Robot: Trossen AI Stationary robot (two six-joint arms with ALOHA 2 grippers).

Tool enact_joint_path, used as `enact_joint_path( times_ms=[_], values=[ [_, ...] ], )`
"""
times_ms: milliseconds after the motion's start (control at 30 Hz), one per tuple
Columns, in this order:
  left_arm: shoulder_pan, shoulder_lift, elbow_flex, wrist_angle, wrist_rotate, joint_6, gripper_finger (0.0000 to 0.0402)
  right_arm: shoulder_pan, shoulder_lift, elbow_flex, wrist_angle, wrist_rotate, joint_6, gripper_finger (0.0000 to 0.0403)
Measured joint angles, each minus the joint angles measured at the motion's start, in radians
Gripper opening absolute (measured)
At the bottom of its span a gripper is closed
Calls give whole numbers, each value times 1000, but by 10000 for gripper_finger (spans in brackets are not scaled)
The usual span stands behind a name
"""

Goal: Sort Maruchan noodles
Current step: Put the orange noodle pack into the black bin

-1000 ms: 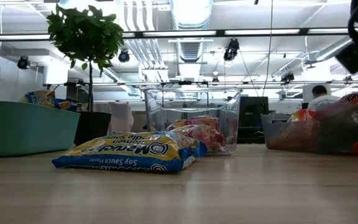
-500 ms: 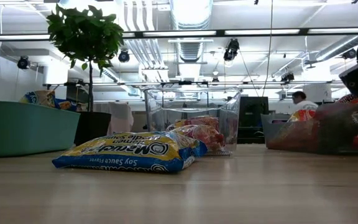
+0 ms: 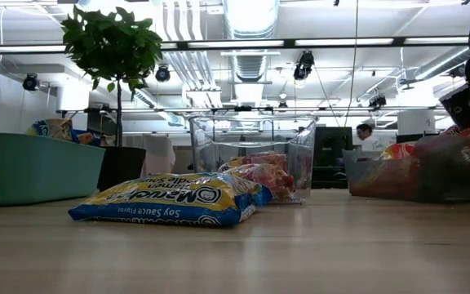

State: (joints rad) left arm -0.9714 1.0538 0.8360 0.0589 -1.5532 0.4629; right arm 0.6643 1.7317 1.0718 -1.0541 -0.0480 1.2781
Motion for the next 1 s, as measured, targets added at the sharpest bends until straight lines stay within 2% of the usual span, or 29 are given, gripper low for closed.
enact_joint_path(
  times_ms=[167, 300, 400, 567, 767, 1000],
  values=[
    [0, 0, 0, 0, 0, 0, 2, 0, -49, 19, 12, 11, -21, 14],
    [0, 0, 0, 0, 0, 0, 2, 0, -106, 52, 25, 76, -24, 13],
    [0, 0, 0, 0, 0, 0, 2, -4, -163, 69, 52, 157, -23, 13],
    [0, 0, 0, 0, 0, 0, 2, -9, -285, 59, 207, 325, -50, 12],
    [0, 0, 0, 0, 0, 0, 2, -16, -420, 21, 399, 517, -161, 12],
    [0, -1, 0, -1, 0, 1, 2, -27, -527, 16, 428, 730, -233, 12]
  ],
)
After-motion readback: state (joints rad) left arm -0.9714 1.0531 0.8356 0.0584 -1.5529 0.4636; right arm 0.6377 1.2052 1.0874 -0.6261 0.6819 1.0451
